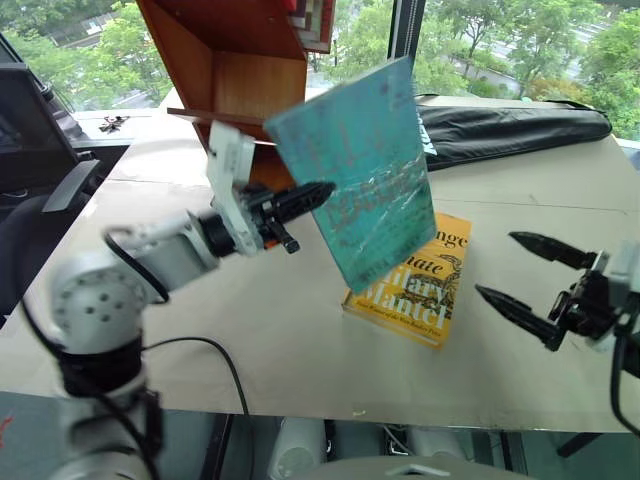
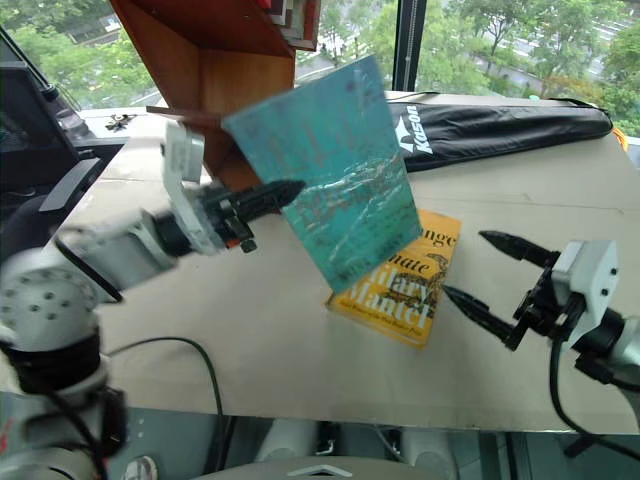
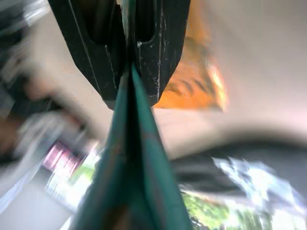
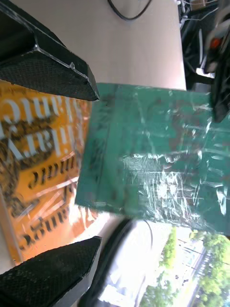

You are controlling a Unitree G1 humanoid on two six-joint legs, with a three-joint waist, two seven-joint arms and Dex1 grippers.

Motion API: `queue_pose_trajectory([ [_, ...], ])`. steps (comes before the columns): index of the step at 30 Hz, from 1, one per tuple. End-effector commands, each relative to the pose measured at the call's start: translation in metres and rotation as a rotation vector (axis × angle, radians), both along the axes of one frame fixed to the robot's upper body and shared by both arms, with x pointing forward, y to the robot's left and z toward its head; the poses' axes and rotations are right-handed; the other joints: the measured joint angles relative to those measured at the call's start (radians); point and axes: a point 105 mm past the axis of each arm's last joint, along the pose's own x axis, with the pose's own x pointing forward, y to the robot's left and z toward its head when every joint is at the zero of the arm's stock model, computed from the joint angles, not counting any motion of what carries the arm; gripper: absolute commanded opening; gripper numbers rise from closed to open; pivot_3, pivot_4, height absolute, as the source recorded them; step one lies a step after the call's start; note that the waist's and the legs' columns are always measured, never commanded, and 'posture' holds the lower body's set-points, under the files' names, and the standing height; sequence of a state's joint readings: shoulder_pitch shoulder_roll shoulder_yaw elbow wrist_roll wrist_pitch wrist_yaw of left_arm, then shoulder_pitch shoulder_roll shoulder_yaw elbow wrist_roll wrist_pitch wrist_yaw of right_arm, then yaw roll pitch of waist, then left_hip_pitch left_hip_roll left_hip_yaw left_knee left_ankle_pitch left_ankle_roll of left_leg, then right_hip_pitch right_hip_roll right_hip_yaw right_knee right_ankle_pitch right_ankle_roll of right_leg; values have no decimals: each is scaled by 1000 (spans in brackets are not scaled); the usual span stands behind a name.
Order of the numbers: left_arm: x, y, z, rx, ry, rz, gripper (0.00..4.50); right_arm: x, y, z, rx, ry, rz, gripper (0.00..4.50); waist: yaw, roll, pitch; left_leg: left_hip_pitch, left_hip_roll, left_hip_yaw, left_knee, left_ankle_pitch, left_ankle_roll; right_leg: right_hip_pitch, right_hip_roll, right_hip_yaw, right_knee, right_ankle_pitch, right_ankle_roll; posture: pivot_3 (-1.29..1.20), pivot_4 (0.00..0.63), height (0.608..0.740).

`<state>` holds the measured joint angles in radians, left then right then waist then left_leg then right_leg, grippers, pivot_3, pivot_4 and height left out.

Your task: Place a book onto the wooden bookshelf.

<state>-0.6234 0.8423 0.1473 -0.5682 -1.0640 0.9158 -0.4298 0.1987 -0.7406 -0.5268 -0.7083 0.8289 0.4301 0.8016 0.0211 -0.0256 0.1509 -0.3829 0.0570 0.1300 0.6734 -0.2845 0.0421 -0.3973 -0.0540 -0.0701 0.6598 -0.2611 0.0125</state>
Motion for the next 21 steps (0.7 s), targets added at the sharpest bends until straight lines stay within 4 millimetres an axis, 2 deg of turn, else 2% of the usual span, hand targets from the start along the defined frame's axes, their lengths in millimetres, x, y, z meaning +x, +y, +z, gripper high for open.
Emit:
queue_pose_trajectory([
  [1, -7, -7, 50, 275, -460, -11, 75, 5, -14, 24, 14, -79, 1, 4500, -1, 0, 0, 0, 0, 0, -1, 0, 0, 0, 0, 0, 0, 0, 0, 0, 150, 740],
  [3, -2, 1, 63, 383, -542, 14, 75, 9, -17, 29, 15, -95, 7, 4500, -5, 1, 1, 1, -1, 0, -3, 0, 0, 0, 0, 1, -2, 0, 0, 0, 150, 740],
  [7, 9, 18, 97, 591, -684, 217, 75, 17, -16, 33, 5, -110, 40, 4500, -7, 2, 3, 1, -1, -8, -5, 0, -1, -2, 4, 3, -1, 0, 0, 0, 150, 740],
  [10, 11, 30, 102, 706, -674, 252, 75, 22, -15, 33, 5, -123, 61, 4500, -9, 1, 4, -3, -2, -10, -4, 0, -1, -7, 6, 7, 0, 0, 1, 0, 150, 740],
  [14, 19, 63, 117, 903, -704, 390, 75, 32, -9, 32, 8, -134, 99, 4500, -13, 1, 4, -2, -2, -9, -3, 0, -1, -9, 6, 13, 2, -2, 3, 0, 150, 740],
  [19, 18, 73, 125, 1005, -780, 372, 75, 39, -5, 32, 14, -145, 120, 4500, -26, 2, 5, 0, -2, -10, -4, 1, -1, -10, 8, 15, 4, -2, 3, 0, 150, 740],
  [21, 14, 67, 133, 912, -774, 337, 75, 39, -3, 30, 12, -142, 126, 4500, -33, 2, 5, 0, -1, -10, -4, 2, -3, -11, 9, 16, 6, -1, 3, 0, 150, 740],
])
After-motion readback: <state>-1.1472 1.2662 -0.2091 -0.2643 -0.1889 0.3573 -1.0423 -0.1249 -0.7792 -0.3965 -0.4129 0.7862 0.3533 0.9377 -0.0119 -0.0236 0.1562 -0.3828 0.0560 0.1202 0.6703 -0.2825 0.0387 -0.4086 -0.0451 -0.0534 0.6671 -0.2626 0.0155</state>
